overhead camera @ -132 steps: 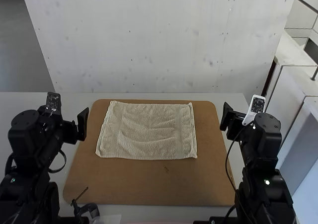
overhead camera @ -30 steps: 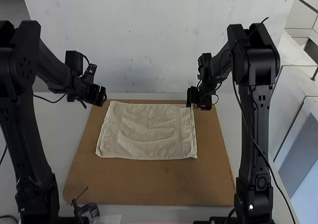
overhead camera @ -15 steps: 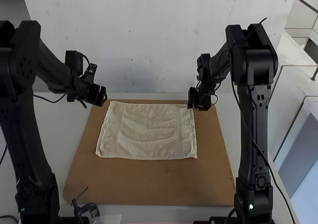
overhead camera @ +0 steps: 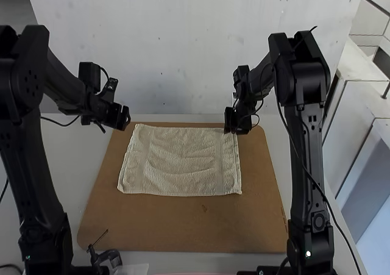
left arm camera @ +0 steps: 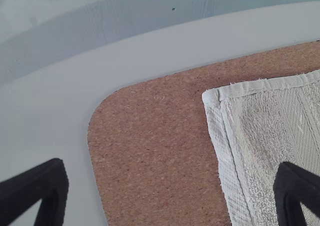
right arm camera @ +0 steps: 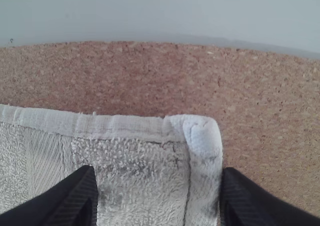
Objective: Fold the towel.
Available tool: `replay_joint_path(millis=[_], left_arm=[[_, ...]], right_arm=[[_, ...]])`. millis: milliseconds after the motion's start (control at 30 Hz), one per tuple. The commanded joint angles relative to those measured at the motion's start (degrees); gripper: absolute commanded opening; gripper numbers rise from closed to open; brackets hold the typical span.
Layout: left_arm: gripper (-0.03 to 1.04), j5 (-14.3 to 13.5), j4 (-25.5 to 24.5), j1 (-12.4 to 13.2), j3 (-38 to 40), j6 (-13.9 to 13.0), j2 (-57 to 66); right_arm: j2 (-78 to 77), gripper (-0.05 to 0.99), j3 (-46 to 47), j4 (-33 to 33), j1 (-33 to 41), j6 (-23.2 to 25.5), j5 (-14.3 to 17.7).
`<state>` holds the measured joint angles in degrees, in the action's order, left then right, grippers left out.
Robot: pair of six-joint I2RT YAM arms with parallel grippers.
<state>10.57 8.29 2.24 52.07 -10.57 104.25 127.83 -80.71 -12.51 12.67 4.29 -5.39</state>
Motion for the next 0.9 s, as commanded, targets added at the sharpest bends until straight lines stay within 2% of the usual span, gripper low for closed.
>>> replay_joint_path(millis=[0, 67, 167, 267, 467, 567, 633, 767, 867], left_arm=[[0.91, 1.12, 0.32, 0.92, 1.98, -0.77, 1.66], [0.91, 1.12, 0.41, 1.10, 1.98, -1.12, 1.84], [0.91, 1.12, 0.41, 1.19, 1.98, -1.30, 1.93], [0.91, 1.47, 0.41, 1.19, 1.98, -1.30, 2.01], [0.91, 1.74, 0.41, 1.28, 1.80, -1.30, 2.01], [0.91, 1.74, 0.41, 1.28, 1.80, -1.30, 2.01], [0.91, 1.74, 0.41, 1.36, 1.71, -1.30, 2.01], [0.91, 1.82, 0.41, 1.54, 1.80, -1.30, 2.01], [0.91, 1.91, 0.41, 1.71, 1.71, -1.30, 2.01]], right_arm=[[1.98, 0.49, -1.21, 0.21, -1.15, -0.43, 1.87], [2.16, 0.48, -1.30, 0.03, -1.50, -0.43, 2.22], [2.25, 0.40, -1.12, 0.03, -1.86, -0.43, 2.75], [2.25, 0.39, -0.68, 0.03, -2.03, -0.43, 3.19], [2.25, 0.32, 0.90, 0.91, -2.82, -0.52, 3.98], [2.16, 0.21, 1.61, 1.97, -3.00, -0.43, 3.89], [2.07, 0.20, 1.69, 2.05, -2.91, -0.43, 3.89], [2.16, 0.04, 1.96, 3.28, -2.73, -0.25, 3.81], [2.07, 0.02, 2.04, 3.55, -2.73, -0.25, 3.81]])
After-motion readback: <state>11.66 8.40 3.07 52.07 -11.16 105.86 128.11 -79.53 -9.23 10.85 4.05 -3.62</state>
